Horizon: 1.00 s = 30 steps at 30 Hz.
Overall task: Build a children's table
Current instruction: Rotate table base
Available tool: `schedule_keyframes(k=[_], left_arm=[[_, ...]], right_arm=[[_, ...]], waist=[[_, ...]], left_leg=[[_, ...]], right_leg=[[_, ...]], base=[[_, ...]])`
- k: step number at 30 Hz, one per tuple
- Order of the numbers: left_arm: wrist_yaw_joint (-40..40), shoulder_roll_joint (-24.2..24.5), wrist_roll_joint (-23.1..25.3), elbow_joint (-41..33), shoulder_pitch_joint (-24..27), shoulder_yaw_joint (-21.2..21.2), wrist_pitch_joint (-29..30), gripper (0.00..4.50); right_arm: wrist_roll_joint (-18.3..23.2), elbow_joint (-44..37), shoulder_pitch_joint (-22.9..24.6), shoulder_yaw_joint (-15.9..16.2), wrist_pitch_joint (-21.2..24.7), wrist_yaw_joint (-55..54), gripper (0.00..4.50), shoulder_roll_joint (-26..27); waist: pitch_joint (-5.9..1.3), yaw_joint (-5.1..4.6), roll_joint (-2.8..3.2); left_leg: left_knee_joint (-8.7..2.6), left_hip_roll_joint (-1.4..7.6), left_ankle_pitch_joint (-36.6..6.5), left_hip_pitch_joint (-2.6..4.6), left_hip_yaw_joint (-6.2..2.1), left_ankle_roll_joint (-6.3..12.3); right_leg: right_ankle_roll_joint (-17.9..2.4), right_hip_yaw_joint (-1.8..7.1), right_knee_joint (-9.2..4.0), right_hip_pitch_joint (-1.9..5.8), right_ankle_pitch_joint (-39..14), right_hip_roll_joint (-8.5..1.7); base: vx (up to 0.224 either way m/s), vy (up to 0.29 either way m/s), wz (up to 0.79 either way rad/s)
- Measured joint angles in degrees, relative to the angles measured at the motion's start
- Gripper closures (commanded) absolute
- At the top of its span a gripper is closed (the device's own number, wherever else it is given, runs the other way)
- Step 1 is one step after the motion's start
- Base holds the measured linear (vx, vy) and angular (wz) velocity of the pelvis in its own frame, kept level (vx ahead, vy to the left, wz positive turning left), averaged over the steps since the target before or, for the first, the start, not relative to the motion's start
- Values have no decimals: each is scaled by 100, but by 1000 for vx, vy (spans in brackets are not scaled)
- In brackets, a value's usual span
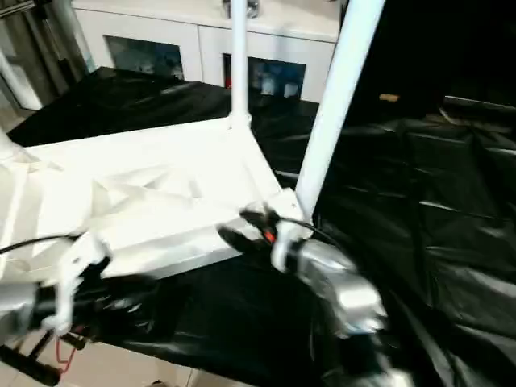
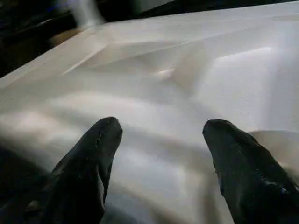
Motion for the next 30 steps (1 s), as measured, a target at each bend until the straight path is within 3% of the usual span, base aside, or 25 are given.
schedule_keyframes(k=[3,6,8,20,30], left_arm=[[160,49,-69,-186,135,6,172,281],[287,-30,-100,-272,138,11,213,281],[402,-136,-88,-269,138,17,207,281],[1016,-292,191,76,195,-65,-317,281],[1811,-763,581,764,-320,-169,-1331,281]], right_arm=[[55,760,-418,-592,-341,-1090,127,429],[185,1252,-753,-1161,-612,-1870,127,452],[303,1520,-880,-1401,-754,-2115,127,409],[277,2955,-1614,-2016,-1482,-2879,127,-190],[68,3636,-1893,-2250,-1828,-3629,127,-884]], waist=[[-6,13,-22],[-20,95,-47],[-30,96,-63],[-31,159,-72],[-30,240,-68]], left_leg=[[0,-1,11,4,1,-13],[1,-4,18,-3,14,-24],[4,-4,18,-5,19,-24],[71,0,22,-28,7,-22],[82,0,29,-32,7,-13]], right_leg=[[0,10,7,2,1,5],[3,25,8,5,0,6],[6,29,8,4,0,9],[10,40,42,12,3,20],[20,39,79,3,-2,18]], base=[[0,0,0],[0,0,0],[0,0,0],[0,0,0],[0,0,0]])
